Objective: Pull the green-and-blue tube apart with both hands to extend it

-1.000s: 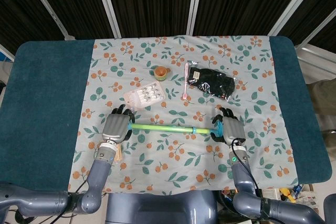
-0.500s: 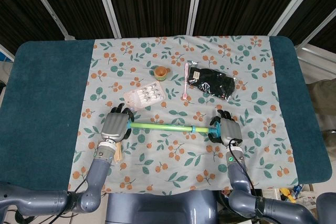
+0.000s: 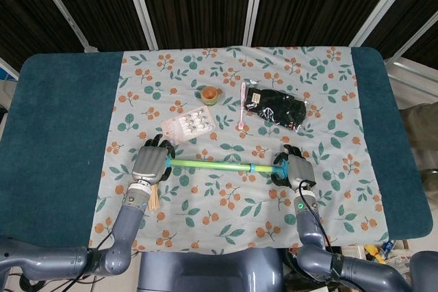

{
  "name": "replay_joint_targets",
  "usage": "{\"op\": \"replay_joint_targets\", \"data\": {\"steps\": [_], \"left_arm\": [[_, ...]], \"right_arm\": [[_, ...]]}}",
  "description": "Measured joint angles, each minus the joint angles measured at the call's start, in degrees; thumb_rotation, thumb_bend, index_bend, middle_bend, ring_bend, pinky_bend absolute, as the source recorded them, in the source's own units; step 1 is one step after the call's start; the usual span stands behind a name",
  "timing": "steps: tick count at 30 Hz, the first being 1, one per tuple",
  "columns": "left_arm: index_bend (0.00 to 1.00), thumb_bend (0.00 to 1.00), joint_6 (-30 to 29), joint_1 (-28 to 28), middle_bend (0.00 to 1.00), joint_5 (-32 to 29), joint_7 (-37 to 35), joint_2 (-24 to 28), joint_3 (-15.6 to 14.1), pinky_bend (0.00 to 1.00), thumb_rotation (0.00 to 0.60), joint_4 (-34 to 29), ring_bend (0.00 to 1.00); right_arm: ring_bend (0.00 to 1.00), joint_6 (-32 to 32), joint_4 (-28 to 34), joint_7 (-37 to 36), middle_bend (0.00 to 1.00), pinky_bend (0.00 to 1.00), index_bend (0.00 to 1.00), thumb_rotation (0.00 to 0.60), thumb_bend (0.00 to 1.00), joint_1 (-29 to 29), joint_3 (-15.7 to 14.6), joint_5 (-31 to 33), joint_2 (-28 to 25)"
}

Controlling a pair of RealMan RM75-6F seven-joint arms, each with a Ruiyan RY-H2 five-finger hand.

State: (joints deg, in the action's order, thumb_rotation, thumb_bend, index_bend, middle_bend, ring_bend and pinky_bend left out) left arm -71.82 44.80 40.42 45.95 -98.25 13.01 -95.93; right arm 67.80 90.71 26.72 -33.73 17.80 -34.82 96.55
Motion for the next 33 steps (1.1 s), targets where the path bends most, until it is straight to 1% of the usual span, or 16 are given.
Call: {"op": "replay_joint_targets", "data": {"steps": [11, 29, 33], "left_arm": [[0.51, 0.45, 0.85, 0.12, 0.26, -0.69, -0.91, 0.46, 0.14, 0.20, 0.600, -0.05, 0.07], [0.51, 0.45, 1.84, 0.49, 0.26, -0.29, -2.48, 0.80, 0.04, 0.20, 0.600, -0.02, 0.07], [0.52, 0.45, 1.97, 0.65, 0.26, -0.12, -2.83, 0.84, 0.21, 0.20, 0.600, 0.02, 0.07]], "right_arm": [[0.04, -2.12, -0.93, -1.09, 0.08, 0.19, 0.44, 0.600, 0.24, 0.05, 0.30, 2.54, -0.15], [0.04, -3.57, -2.76, -3.27, 0.09, 0.19, 0.47, 0.600, 0.24, -0.41, 0.03, 1.09, 1.04], [0.04, -3.80, -2.84, -3.43, 0.10, 0.19, 0.51, 0.600, 0.25, -0.51, -0.01, 0.79, 0.86]]}}
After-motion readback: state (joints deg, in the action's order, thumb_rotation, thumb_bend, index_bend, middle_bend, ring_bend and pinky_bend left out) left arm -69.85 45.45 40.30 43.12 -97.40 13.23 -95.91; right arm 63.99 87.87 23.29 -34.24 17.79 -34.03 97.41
